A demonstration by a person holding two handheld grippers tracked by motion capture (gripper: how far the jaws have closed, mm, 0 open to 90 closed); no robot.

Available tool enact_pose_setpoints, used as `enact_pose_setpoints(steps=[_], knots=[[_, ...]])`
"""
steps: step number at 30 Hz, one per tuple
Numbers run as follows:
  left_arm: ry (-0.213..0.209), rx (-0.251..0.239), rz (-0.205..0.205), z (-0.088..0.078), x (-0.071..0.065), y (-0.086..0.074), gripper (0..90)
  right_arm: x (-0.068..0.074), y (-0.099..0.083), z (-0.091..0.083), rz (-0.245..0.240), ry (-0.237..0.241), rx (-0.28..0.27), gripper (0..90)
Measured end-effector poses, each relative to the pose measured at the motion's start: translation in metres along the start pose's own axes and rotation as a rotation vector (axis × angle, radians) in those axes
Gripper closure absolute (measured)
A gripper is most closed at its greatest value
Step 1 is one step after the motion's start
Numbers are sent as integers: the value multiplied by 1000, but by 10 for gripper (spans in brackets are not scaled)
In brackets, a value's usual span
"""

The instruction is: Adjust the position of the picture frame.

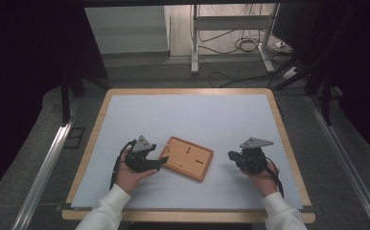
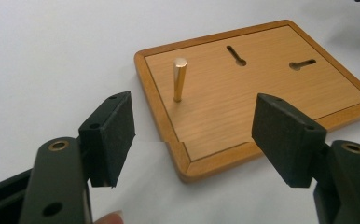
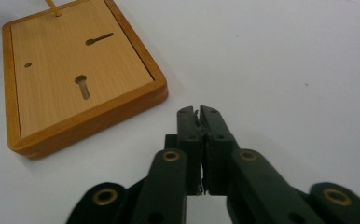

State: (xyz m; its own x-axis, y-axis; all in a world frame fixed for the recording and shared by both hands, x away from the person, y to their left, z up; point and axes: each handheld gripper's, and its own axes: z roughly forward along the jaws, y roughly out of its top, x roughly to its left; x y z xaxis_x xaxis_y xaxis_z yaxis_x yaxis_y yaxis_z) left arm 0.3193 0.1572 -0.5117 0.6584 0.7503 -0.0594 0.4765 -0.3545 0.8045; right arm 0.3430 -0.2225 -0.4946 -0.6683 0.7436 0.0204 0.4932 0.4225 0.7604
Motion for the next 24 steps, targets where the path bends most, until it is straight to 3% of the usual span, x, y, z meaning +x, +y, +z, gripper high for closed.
enact_pose_setpoints(steps=[6, 17, 24], knots=[[-12, 22, 2, -1, 1, -5, 299, 3, 11, 18, -52, 13, 34, 900], [-21, 30, -4, 1, 2, -6, 299, -2, 25, 52, -69, 60, 75, 900], [-20, 33, -8, 0, 5, -9, 295, 0, 33, 70, -105, 77, 101, 900]])
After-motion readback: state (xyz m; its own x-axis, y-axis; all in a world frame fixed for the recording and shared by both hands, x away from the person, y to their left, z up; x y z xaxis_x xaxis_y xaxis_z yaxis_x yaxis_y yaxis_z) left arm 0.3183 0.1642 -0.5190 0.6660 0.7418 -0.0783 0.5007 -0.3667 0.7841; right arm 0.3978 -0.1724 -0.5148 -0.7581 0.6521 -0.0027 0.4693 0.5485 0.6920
